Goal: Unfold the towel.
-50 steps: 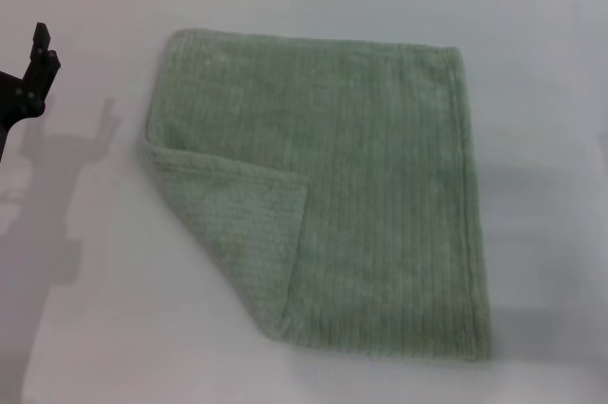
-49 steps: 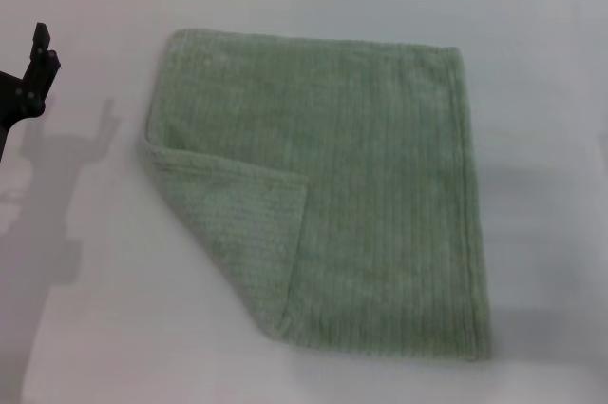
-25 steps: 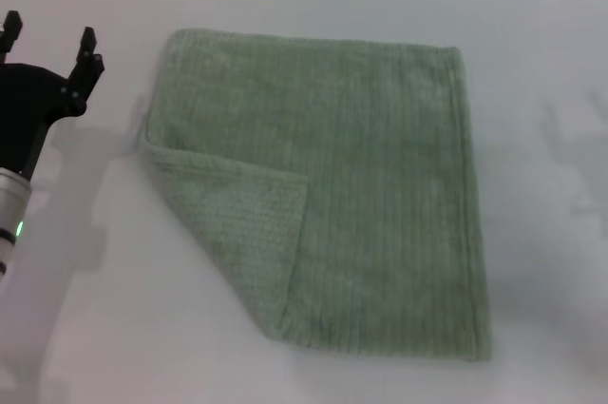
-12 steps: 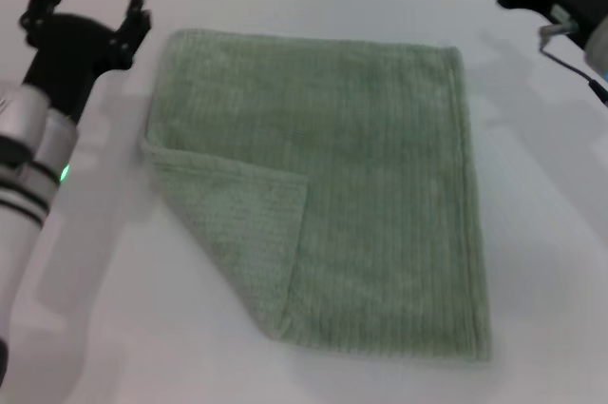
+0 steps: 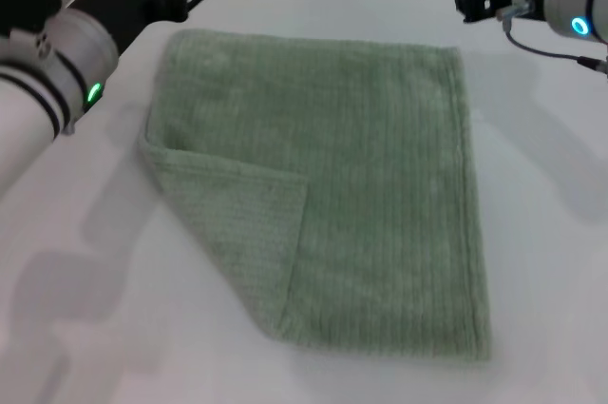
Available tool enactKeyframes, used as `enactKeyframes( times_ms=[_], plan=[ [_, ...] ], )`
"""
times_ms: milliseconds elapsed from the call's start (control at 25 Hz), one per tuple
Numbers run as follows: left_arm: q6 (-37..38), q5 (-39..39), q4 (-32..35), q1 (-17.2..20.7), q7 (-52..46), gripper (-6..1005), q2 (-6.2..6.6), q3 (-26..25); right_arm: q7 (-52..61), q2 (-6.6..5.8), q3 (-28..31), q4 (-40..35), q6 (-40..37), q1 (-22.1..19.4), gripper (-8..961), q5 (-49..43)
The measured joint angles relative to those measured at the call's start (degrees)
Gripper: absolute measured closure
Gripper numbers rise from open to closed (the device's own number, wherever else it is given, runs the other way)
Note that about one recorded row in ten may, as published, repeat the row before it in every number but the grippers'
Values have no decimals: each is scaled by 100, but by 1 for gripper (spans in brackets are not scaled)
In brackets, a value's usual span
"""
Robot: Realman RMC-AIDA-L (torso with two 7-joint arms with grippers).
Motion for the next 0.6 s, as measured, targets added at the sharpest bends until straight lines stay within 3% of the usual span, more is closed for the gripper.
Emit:
enactKeyframes(
  times_ms=[40, 80, 160, 200, 240, 360, 600],
  plan=[
    [-355, 1, -235, 7, 14, 191, 1, -53, -7, 21, 199, -271, 319, 255, 632, 29],
    [-732, 2, -433, 15, 25, 192, 8, -109, -7, 21, 199, -271, 319, 255, 665, 29],
    [-732, 2, -433, 15, 25, 193, 8, -109, -70, -20, 606, -810, 748, 692, 731, 267],
    [-732, 2, -433, 15, 25, 194, 8, -109, -70, -20, 606, -810, 748, 692, 764, 267],
    [-1826, 6, -1035, 36, 172, 195, 10, -333, -232, -29, 770, -990, 855, 802, 797, 370],
    [-2835, 7, -1658, 134, 672, 197, -30, -448, -795, -41, 1223, -1402, 1069, 1011, 875, 798],
    [-3274, 3, -2007, 270, 789, 202, -38, -405, -831, -40, 1370, -1450, 1176, 1089, 944, 872]
  ],
)
